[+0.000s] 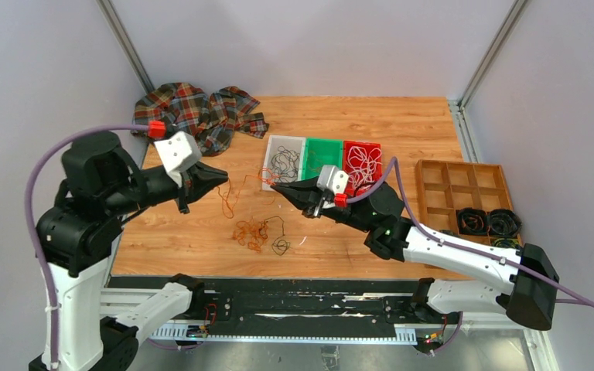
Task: Untangle the cables
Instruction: Untie the cable.
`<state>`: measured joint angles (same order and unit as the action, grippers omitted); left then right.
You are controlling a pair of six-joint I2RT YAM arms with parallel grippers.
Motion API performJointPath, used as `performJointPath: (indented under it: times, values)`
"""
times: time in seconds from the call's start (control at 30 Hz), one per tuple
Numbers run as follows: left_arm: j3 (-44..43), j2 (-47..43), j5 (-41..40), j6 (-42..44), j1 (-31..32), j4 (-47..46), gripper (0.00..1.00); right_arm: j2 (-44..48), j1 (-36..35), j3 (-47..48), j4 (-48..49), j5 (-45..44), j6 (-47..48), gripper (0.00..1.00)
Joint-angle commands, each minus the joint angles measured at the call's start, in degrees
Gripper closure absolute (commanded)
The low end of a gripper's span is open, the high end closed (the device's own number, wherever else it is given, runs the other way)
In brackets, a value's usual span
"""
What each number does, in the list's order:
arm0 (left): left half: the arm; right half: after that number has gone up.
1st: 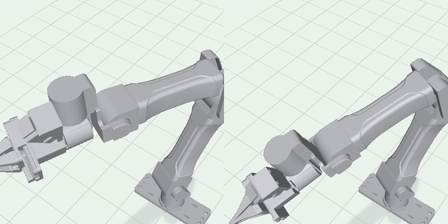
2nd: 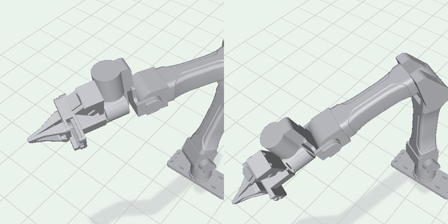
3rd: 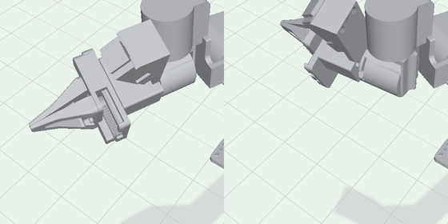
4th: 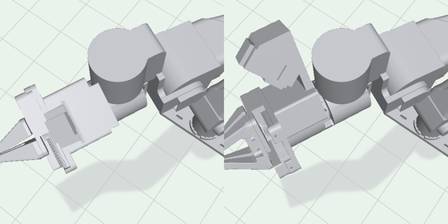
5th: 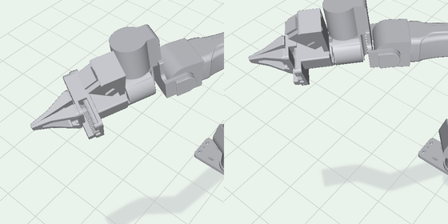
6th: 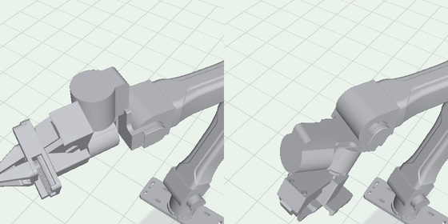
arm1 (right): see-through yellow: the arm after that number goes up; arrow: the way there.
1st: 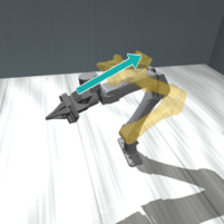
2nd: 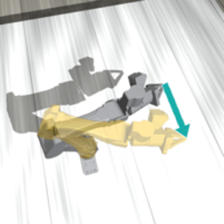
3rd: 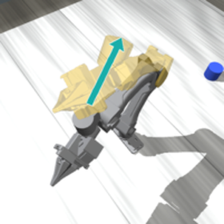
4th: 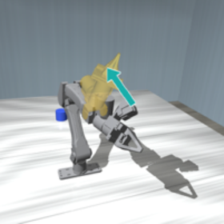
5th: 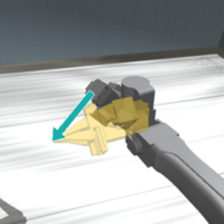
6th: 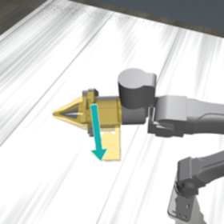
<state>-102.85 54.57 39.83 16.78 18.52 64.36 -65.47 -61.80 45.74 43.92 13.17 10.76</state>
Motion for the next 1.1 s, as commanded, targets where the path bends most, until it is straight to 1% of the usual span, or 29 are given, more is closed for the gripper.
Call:
performJointPath:
  times: [0.0, 0.1, 0.13, 0.23, 0.3, 0.43, 0.53, 0.63, 0.73, 0.83, 1.07]
  values:
    - [8.09, -2.05, -4.66, 7.52, 0.20, -0.24, 1.00, 0.40, -0.87, 4.00, -2.61, 8.08, -5.41, 0.99]
    - [10.60, -2.36, -1.60, 7.75, 0.20, -0.26, 1.00, -0.21, -1.00, 5.32, -3.27, 13.33, -8.76, 0.99]
    - [11.03, -2.35, -0.55, 7.81, 0.19, -0.20, 0.98, -0.51, -1.00, 6.08, -3.94, 15.06, -9.80, 0.99]
    - [11.71, -2.72, 2.58, 8.22, 0.20, -0.15, 0.88, -1.99, -1.11, 10.22, -9.83, 20.92, -11.96, 1.00]
    - [12.15, -3.03, 5.25, 8.63, 0.17, 0.45, 0.82, -2.67, -1.13, 11.84, -11.94, 23.60, -12.90, 0.99]
    - [12.67, -3.32, 10.73, 9.00, 0.19, 3.13, 0.70, -3.00, -1.13, 12.92, -14.80, 25.43, -13.23, 0.99]
    - [12.79, -3.60, 14.79, 9.29, 0.12, 6.14, 0.65, -2.74, -1.13, 13.00, -15.80, 25.83, -13.30, 0.99]
    - [13.15, -4.55, 16.26, 8.29, 0.19, 6.28, 0.61, -2.58, -1.13, 13.34, -16.92, 25.88, -12.87, 0.99]
    - [13.10, -4.93, 16.54, 8.48, 0.12, 6.25, 0.59, -2.47, -1.13, 13.82, -18.29, 25.59, -12.42, 1.00]
    - [13.46, -4.16, 17.56, 7.58, 0.15, 6.32, 0.58, -2.45, -1.13, 14.43, -19.29, 25.68, -12.03, 0.99]
    - [17.15, -2.98, 19.23, 5.12, 0.40, 6.29, 0.57, -2.82, -1.13, 15.65, -21.61, 23.53, -10.85, 0.99]
